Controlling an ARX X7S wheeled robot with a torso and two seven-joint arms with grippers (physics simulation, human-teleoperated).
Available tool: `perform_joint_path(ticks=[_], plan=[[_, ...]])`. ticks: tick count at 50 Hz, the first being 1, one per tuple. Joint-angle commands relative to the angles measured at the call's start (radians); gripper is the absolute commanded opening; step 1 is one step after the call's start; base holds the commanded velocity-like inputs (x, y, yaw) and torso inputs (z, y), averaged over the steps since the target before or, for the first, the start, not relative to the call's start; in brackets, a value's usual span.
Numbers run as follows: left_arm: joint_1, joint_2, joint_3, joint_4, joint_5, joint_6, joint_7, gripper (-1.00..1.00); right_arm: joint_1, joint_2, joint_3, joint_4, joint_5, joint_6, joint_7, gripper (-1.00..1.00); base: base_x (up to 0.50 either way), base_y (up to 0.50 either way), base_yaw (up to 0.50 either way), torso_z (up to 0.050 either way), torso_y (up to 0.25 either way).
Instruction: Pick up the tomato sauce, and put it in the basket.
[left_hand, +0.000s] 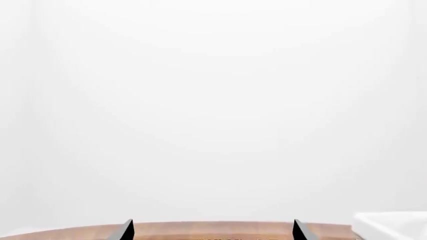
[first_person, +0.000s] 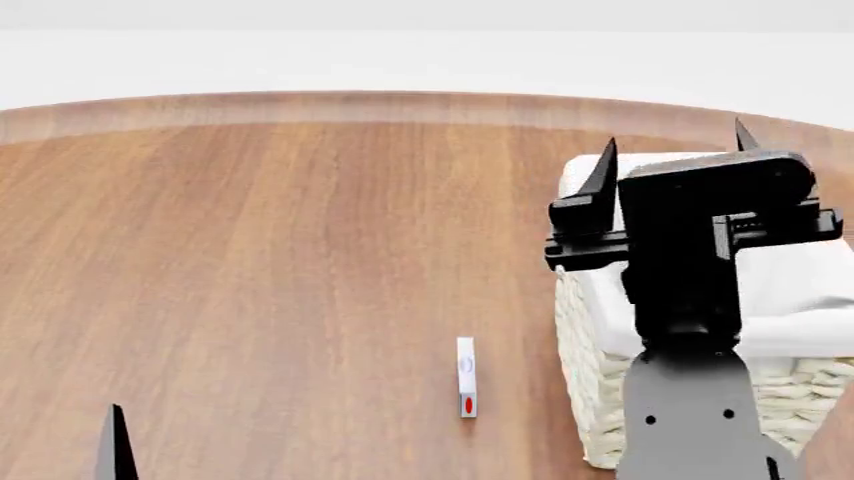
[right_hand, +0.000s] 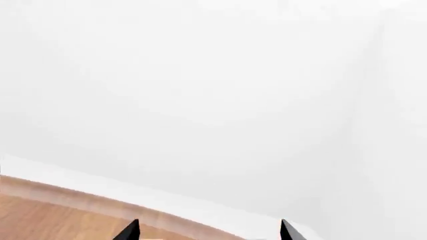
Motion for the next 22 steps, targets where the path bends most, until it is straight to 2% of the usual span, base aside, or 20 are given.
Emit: perform_joint_path(ticks=[1, 11, 22], plan=[[-0.004, 0.001, 0.022, 0.003, 0.012, -0.012, 0.003, 1.0, -0.356, 0.005, -0.046, -0.585, -0.124, -0.032, 0.105, 1.0, 0.0, 0.0, 0.0, 0.0, 0.0], [-0.005, 0.002, 0.034, 0.001, 0.015, -0.011, 0.004, 1.0, -0.551, 0.019, -0.078, -0.788, -0.196, -0.094, 0.161, 1.0, 0.0, 0.0, 0.0, 0.0, 0.0], [-0.011, 0.001, 0.038, -0.023, 0.016, -0.006, 0.003, 1.0, -0.674, 0.017, -0.111, -0.874, -0.231, -0.151, 0.209, 1.0, 0.0, 0.0, 0.0, 0.0, 0.0]])
